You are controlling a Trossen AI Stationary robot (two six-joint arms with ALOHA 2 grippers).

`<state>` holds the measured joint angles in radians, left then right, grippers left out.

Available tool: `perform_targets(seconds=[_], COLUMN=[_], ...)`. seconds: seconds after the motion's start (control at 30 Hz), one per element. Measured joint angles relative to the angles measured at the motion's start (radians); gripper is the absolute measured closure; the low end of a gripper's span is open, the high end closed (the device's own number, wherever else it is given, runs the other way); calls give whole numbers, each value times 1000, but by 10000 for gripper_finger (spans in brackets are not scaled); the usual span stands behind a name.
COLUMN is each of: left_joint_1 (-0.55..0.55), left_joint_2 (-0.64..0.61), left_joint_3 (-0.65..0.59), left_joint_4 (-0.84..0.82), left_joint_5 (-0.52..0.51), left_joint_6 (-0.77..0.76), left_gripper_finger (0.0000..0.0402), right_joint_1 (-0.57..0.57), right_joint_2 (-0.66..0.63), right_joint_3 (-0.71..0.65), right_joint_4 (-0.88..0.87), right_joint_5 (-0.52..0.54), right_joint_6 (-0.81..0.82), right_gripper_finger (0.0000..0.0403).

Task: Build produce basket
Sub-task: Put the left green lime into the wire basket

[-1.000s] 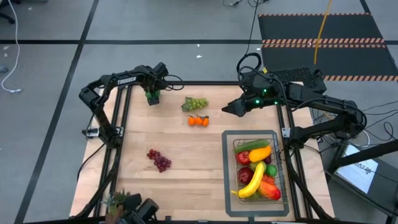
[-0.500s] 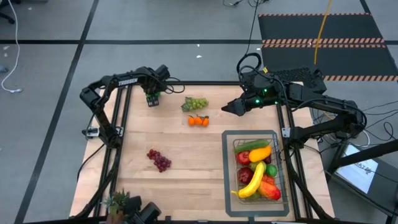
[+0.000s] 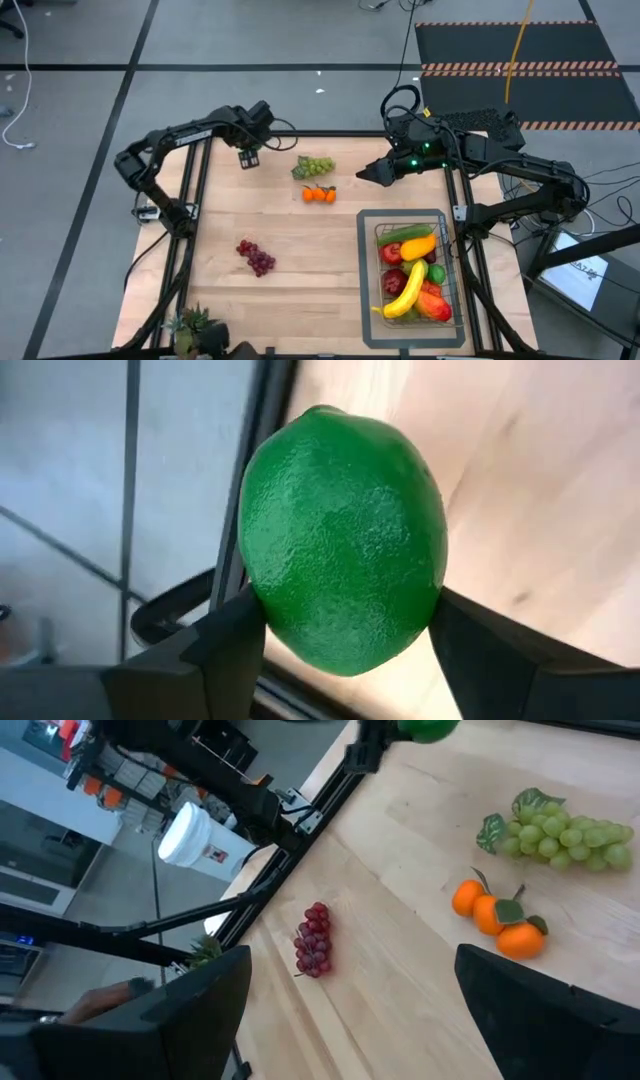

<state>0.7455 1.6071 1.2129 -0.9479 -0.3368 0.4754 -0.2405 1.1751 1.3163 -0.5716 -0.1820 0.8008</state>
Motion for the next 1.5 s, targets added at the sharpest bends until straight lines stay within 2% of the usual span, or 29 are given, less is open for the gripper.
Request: perform_targets(seconds=[0.3,0.53,0.7,0.9,1.13,1.3,1.5], left_joint_1=[-108,-229,-316,-415,-511,-563,-616], left_joint_2=[-187,-237,-236,-236,-236,-236,-236], left_joint_3=[91,191,269,313,325,325,324], left_joint_4=[8,23,47,158,376,515,603], left_joint_5=[202,291,357,403,462,464,459], left_joint_6=[-202,-373,-493,-675,-957,-1141,-1358], left_gripper_finger=[139,138,138,138,137,137,137], right_joint_1=[-7,-31,-43,-43,-43,-43,-43], right_joint_2=[0,0,-6,-10,-37,-76,-117], right_joint_3=[0,0,0,0,0,0,0], right_joint_4=[5,23,22,20,13,11,-25], right_joint_5=[103,98,29,-10,-38,-32,-30], right_joint_6=[120,30,-9,-50,-119,-183,-282], right_gripper_finger=[60,60,60,60,60,60,60])
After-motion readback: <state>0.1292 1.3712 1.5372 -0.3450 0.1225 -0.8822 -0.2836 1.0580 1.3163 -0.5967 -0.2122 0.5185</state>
